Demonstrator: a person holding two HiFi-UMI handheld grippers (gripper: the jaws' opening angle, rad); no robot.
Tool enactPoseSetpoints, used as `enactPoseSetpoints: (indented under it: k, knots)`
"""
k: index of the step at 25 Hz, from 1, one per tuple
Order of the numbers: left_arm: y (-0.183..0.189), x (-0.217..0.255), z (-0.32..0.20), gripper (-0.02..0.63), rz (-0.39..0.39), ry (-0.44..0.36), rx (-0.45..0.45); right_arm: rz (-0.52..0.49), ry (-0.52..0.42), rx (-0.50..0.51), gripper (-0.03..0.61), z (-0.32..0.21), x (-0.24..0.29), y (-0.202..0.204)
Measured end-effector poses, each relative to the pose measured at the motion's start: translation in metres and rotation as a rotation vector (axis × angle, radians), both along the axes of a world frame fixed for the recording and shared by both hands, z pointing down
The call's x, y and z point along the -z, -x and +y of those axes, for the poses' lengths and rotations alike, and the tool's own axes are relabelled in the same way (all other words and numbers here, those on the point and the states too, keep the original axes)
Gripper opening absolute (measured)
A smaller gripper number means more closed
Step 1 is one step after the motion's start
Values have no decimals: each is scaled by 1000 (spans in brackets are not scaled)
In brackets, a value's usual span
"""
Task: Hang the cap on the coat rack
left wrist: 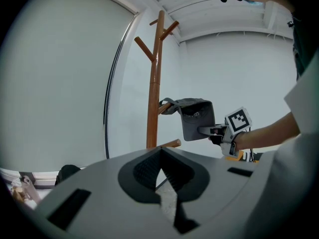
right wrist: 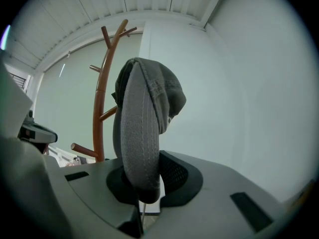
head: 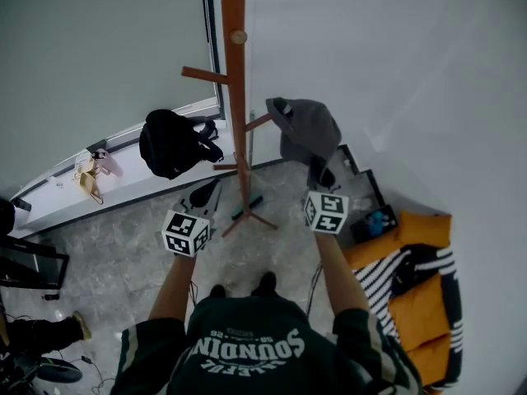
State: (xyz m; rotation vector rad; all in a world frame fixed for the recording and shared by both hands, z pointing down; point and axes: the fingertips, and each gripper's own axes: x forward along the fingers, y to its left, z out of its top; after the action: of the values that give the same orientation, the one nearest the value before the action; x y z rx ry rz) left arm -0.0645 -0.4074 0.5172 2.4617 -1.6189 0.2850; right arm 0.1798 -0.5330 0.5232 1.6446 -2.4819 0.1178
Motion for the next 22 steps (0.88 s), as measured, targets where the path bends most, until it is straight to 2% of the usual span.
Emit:
enactPoseSetpoints:
  k: [11, 22]
  knots:
    - [4, -4, 6, -1, -2, 10, -6, 37, 36, 22, 26, 12, -22, 13]
    - [35, -8, 19, -1, -9, 24, 23, 109, 121, 7, 26, 23, -74, 37]
